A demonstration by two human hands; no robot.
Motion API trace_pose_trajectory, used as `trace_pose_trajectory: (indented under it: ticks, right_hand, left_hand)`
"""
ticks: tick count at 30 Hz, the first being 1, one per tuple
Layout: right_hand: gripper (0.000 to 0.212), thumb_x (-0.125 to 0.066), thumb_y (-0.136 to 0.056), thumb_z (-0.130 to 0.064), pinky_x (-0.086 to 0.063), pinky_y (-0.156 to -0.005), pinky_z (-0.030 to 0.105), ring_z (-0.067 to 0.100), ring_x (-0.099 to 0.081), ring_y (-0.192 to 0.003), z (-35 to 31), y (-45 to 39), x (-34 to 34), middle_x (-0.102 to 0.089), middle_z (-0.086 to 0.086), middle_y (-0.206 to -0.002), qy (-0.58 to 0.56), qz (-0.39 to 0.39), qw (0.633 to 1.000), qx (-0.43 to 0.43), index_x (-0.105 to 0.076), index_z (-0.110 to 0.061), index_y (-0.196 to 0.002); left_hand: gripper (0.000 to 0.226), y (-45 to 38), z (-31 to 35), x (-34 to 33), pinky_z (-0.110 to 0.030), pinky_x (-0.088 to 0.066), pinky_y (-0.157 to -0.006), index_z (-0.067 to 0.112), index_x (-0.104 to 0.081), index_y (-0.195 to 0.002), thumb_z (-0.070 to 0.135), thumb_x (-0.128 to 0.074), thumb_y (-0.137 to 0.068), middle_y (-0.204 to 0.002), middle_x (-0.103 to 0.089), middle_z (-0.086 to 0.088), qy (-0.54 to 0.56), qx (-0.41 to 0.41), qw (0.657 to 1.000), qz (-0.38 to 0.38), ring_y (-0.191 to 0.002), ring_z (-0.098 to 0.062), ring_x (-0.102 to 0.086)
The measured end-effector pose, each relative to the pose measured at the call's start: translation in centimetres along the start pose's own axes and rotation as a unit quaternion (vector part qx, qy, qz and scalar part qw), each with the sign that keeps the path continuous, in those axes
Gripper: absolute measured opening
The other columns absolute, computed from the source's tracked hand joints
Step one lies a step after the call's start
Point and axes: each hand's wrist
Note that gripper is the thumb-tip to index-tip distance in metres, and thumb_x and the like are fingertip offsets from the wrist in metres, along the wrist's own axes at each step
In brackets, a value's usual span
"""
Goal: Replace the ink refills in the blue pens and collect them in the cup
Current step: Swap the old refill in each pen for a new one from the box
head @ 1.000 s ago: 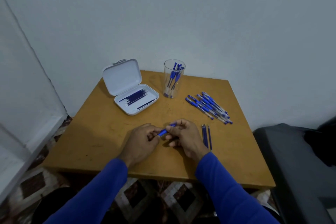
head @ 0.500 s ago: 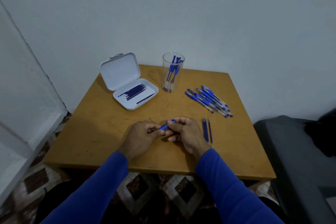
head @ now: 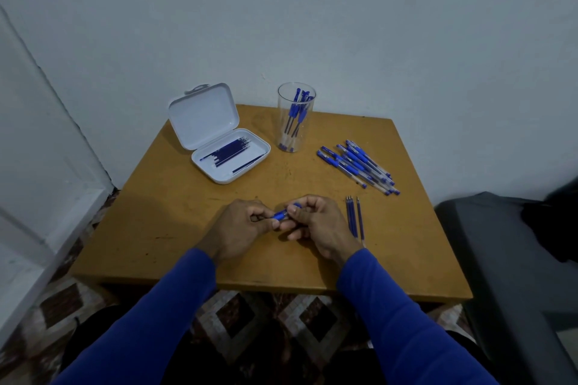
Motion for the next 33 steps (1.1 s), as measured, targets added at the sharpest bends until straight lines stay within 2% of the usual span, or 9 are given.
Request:
trace_pose_trajectory:
  ticks: [4, 9, 14, 19, 22, 24, 26, 29, 33]
  right_hand:
    - [0.028, -0.062, -0.098, -0.006, -0.059, -0.055, 0.025, 0.023, -0.072, -0.074, 0.1, 0.0, 0.1, -0.071, 0.033, -0.1, 0.005, -0.002, 1.0, -0.001, -0.058, 0.011, -0.119]
    - [0.026, -0.057, -0.101, -0.007, -0.06, -0.056, 0.027, 0.025, -0.075, -0.076, -0.1, 0.0, 0.2, -0.073, 0.028, -0.097, -0.012, -0.006, 1.0, 0.001, -0.056, 0.01, -0.121]
    - [0.017, -0.054, -0.104, -0.01, -0.06, -0.053, 0.028, 0.027, -0.075, -0.077, -0.2, 0.0, 0.0, -0.074, 0.026, -0.096, -0.019, 0.002, 1.0, 0.01, -0.056, 0.002, -0.116]
    - [0.017, -0.054, -0.104, -0.014, -0.058, -0.052, 0.029, 0.022, -0.07, -0.071, 0.0, 0.0, -0.3, -0.073, 0.02, -0.094, -0.035, 0.073, 0.996, 0.03, -0.06, -0.001, -0.114]
    - [0.01, -0.058, -0.102, -0.017, -0.053, -0.05, 0.027, 0.015, -0.062, -0.055, 0.0, -0.1, -0.2, -0.071, 0.011, -0.083, 0.076, 0.158, 0.984, 0.018, -0.066, -0.014, -0.108]
    - [0.006, -0.063, -0.1, -0.019, -0.048, -0.045, 0.022, 0.008, -0.06, -0.051, 0.0, -0.2, -0.3, -0.072, 0.004, -0.081, 0.178, 0.195, 0.964, 0.034, -0.065, -0.021, -0.105]
    - [0.007, -0.068, -0.097, -0.02, -0.048, -0.049, 0.02, 0.006, -0.063, -0.062, 0.2, -0.4, -0.4, -0.072, 0.0, -0.088, 0.244, 0.207, 0.946, 0.056, -0.063, -0.024, -0.101]
    - [0.007, -0.072, -0.093, -0.021, -0.05, -0.068, 0.02, 0.006, -0.063, -0.083, 0.4, -0.8, -0.5, -0.068, -0.007, -0.093, 0.322, 0.212, 0.92, 0.069, -0.066, -0.024, -0.097]
    - [0.006, -0.072, -0.093, -0.023, -0.04, -0.065, 0.013, 0.001, -0.058, -0.086, 0.7, -1.2, -0.9, -0.064, -0.01, -0.096, 0.376, 0.232, 0.893, 0.087, -0.068, -0.022, -0.098]
  left_hand:
    - [0.008, 0.0, 0.1, 0.2, -0.018, -0.041, -0.072, 0.024, -0.079, -0.096, 0.02, -0.075, -0.089, -0.08, -0.066, 0.019, -0.004, -0.002, 1.0, -0.006, -0.074, 0.001, -0.057]
    - [0.013, -0.1, 0.2, 0.4, -0.01, -0.04, -0.068, 0.024, -0.079, -0.101, 0.018, -0.072, -0.092, -0.078, -0.065, 0.024, -0.012, -0.007, 1.0, -0.017, -0.072, 0.005, -0.056]
    - [0.015, 0.0, 0.3, 0.3, -0.009, -0.041, -0.068, 0.024, -0.078, -0.105, 0.019, -0.071, -0.093, -0.078, -0.065, 0.026, -0.017, -0.014, 1.0, -0.01, -0.074, 0.006, -0.058]
    - [0.011, 0.4, 0.2, -0.1, -0.013, -0.043, -0.07, 0.027, -0.078, -0.102, 0.026, -0.073, -0.092, -0.082, -0.066, 0.019, -0.015, -0.012, 0.999, 0.03, -0.077, 0.003, -0.059]
    - [0.012, 0.9, 0.2, -0.6, -0.011, -0.042, -0.067, 0.028, -0.077, -0.102, 0.027, -0.073, -0.091, -0.08, -0.064, 0.029, -0.007, -0.03, 0.997, 0.065, -0.075, 0.004, -0.058]
    - [0.013, 1.1, 0.1, -0.8, -0.011, -0.043, -0.066, 0.027, -0.077, -0.103, 0.026, -0.074, -0.091, -0.08, -0.065, 0.024, -0.01, -0.039, 0.996, 0.082, -0.076, 0.003, -0.059]
    - [0.013, 1.1, 0.1, -0.9, -0.012, -0.045, -0.068, 0.026, -0.078, -0.103, 0.026, -0.074, -0.091, -0.084, -0.067, 0.016, -0.016, -0.041, 0.995, 0.09, -0.079, 0.0, -0.061]
    - [0.013, 1.2, 0.0, -1.0, -0.013, -0.047, -0.069, 0.027, -0.078, -0.103, 0.028, -0.075, -0.09, -0.087, -0.069, 0.014, -0.014, -0.044, 0.994, 0.094, -0.082, -0.003, -0.063]
    - [0.014, 1.3, 0.0, -1.1, -0.013, -0.048, -0.07, 0.029, -0.077, -0.104, 0.03, -0.074, -0.09, -0.088, -0.069, 0.014, -0.028, -0.043, 0.994, 0.097, -0.084, -0.003, -0.063]
Point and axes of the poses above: each hand's wrist, its own y-axis away from the middle knuckle, its own x-axis out of the back of the hand, z = x × y
